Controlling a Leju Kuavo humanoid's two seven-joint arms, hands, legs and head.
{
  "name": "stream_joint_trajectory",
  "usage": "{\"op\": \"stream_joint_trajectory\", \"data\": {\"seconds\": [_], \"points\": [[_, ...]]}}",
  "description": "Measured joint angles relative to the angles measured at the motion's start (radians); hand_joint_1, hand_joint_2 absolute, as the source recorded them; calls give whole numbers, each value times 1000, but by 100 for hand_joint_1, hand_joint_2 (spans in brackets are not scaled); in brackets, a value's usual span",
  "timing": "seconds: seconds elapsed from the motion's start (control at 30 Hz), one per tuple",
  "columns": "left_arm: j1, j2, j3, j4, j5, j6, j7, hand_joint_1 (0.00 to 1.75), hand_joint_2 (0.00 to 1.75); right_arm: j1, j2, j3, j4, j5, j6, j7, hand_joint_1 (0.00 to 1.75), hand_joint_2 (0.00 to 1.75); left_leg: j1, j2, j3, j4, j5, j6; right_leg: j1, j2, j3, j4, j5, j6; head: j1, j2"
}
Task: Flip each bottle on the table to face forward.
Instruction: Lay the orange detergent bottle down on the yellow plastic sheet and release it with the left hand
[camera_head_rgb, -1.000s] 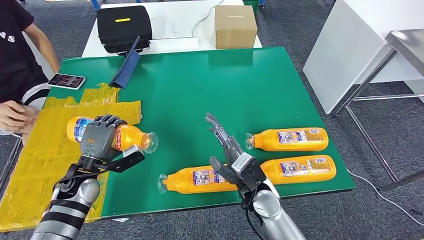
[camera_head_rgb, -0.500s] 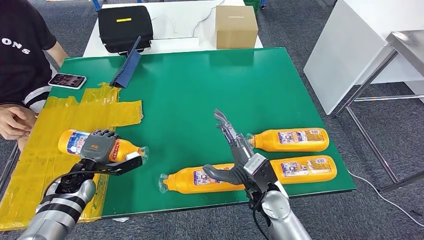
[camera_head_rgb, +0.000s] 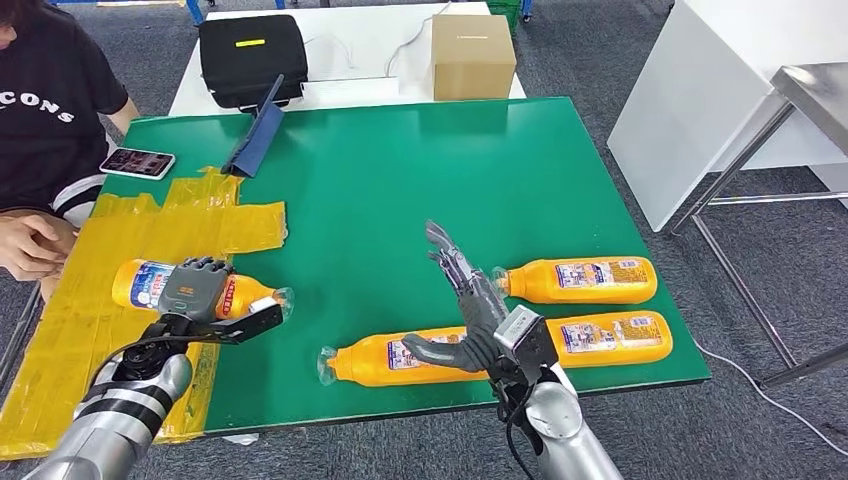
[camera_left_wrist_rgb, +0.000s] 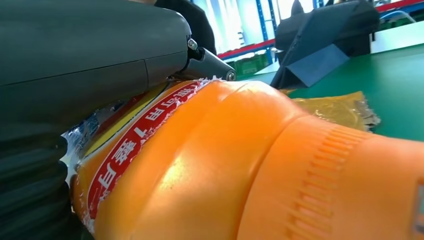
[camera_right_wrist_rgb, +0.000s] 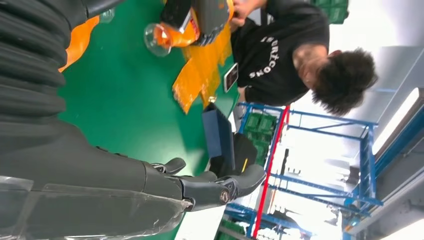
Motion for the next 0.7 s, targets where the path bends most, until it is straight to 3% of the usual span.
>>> {"op": "stream_joint_trajectory", "data": {"seconds": [0.13, 0.37, 0.7], "points": [[-20, -13, 7, 56, 25, 12, -9, 0, 175, 0, 3, 0, -3, -3, -6, 7, 0, 175, 0, -1, 6, -1, -3, -3, 0, 0, 5, 0, -2, 1, 0, 0], [-17, -49, 76, 122, 157, 88, -105, 0, 175, 0, 5, 2, -2, 67, -80, 11, 0, 175, 0, -4, 10, -1, -3, -3, 1, -3, 2, 0, -11, 0, 0, 0], [-3, -75, 125, 128, 228, 114, -178, 0, 175, -1, -1, 10, 4, 143, -130, 10, 0, 175, 0, -4, 10, -1, -1, 0, 0, -3, 12, 0, -6, 2, 0, 0]]}}
